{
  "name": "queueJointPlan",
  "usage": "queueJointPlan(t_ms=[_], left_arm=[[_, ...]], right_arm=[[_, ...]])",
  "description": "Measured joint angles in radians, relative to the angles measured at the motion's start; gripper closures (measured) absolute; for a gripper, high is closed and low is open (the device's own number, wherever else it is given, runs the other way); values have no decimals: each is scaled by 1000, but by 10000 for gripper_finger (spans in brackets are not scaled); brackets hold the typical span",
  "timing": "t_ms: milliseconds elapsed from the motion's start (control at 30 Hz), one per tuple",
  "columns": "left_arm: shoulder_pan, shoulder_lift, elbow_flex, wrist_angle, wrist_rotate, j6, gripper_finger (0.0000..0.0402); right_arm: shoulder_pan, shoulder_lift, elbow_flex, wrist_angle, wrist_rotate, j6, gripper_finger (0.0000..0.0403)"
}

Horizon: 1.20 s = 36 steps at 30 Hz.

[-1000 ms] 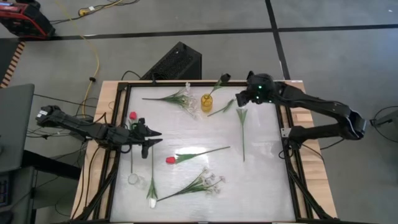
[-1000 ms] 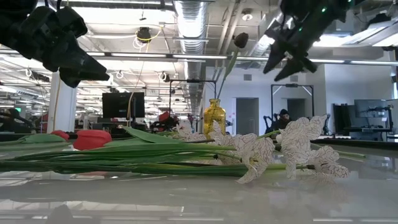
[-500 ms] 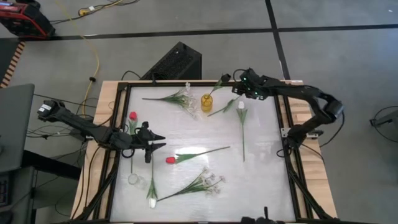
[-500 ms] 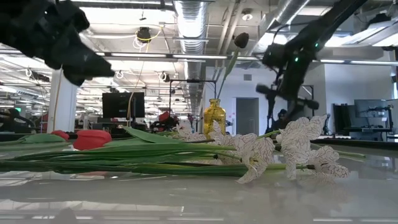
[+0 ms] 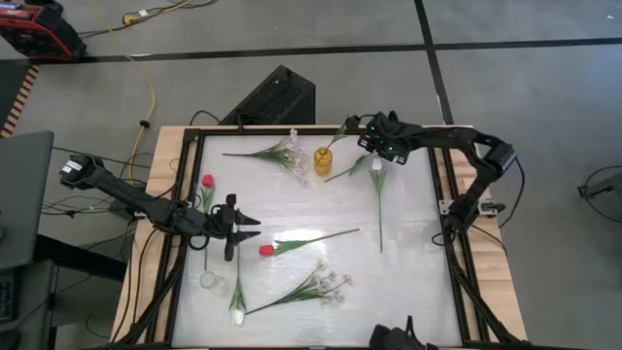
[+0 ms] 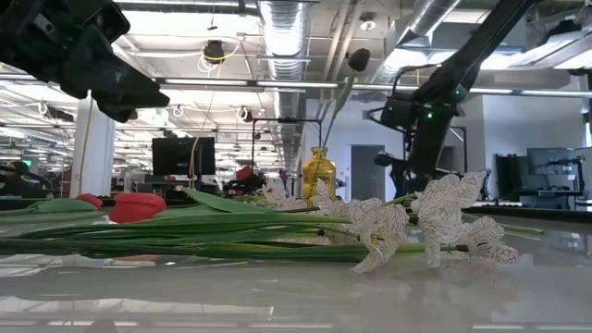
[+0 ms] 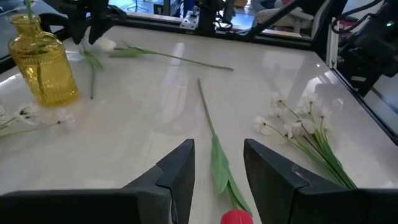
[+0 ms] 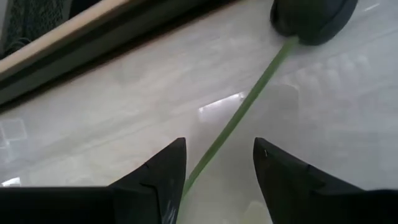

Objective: Sort flowers into vase by color
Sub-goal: Put the black flower into the yellow vase

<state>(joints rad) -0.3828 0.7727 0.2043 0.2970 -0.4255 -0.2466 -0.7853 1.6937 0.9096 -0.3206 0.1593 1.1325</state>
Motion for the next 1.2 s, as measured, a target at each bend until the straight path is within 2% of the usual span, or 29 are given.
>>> queueJointPlan(t_ms=[167,300,600,800,967,1067,1200], left_arm=[[0,0,0,0,1,0,275],[0,0,0,0,2,-1,275],[0,0,0,0,10,-1,275],[0,0,0,0,14,-18,275],[0,0,0,0,29,-25,275],[0,0,0,1,29,-26,275],[0,0,0,3,28,-24,275]], right_arm=[[5,43,0,51,30,40,212],[5,71,4,71,40,47,240],[16,25,-4,25,77,49,376],[27,-139,-2,42,130,6,370],[33,-341,-2,61,178,-66,370],[71,-468,-2,77,230,-184,378],[180,-622,0,129,258,-440,375]])
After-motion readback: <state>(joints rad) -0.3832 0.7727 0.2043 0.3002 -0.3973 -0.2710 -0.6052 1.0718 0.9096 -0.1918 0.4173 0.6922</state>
